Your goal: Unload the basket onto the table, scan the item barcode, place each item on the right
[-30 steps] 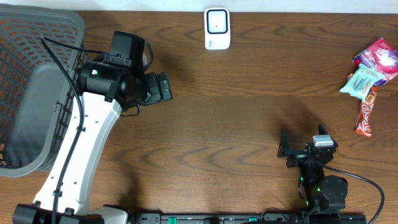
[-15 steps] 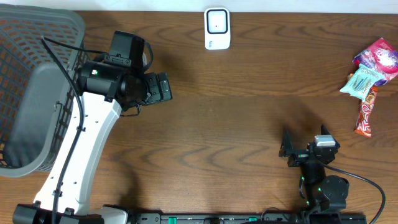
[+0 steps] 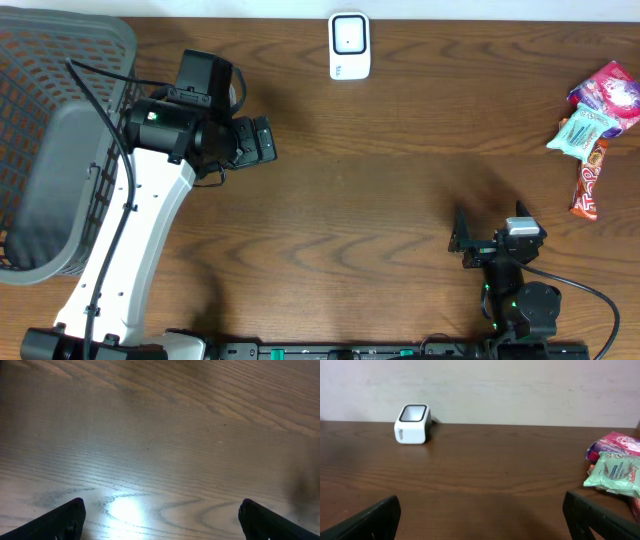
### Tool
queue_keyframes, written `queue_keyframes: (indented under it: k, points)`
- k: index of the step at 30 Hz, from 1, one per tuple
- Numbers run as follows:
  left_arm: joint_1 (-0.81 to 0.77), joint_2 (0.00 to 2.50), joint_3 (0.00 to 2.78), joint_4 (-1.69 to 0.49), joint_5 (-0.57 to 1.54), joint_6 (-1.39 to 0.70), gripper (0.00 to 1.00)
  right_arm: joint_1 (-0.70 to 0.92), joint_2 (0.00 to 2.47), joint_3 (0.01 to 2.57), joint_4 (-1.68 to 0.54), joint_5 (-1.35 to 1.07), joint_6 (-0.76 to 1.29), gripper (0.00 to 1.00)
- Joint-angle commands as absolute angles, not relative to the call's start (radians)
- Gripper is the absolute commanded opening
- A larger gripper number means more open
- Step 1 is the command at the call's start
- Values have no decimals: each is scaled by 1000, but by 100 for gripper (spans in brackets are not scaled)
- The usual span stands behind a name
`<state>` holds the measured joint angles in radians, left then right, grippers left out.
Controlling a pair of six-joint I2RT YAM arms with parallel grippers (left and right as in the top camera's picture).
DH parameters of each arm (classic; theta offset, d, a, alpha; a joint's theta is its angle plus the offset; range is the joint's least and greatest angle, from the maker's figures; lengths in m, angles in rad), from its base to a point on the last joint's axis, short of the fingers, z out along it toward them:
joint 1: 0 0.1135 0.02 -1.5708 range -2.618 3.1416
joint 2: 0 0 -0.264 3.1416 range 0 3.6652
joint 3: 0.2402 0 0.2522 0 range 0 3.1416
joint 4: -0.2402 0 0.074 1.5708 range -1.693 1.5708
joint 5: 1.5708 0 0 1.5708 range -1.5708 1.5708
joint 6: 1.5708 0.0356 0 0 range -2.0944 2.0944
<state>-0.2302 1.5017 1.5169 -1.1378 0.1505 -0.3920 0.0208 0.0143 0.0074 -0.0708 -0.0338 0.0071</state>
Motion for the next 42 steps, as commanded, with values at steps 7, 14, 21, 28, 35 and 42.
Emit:
queue_keyframes:
  k: [7, 14, 21, 28, 35, 42]
  points:
    - [-228, 1504, 1522, -1140, 141, -389, 98, 14, 6, 6, -75, -36, 6, 99]
    - [-225, 1475, 1508, -1192, 46, -555, 98, 14, 6, 6, -75, -36, 6, 99]
    - [-226, 1344, 1308, -1159, -18, -532, 98, 14, 6, 6, -75, -36, 6, 99]
    - [-226, 1065, 982, -853, -8, -315, 98, 14, 6, 6, -75, -36, 7, 99]
    - [-225, 796, 773, -734, -9, -213, 98, 14, 6, 6, -75, -36, 6, 99]
    - [-226, 564, 558, -533, 30, -202, 98, 14, 6, 6, -75, -36, 6, 99]
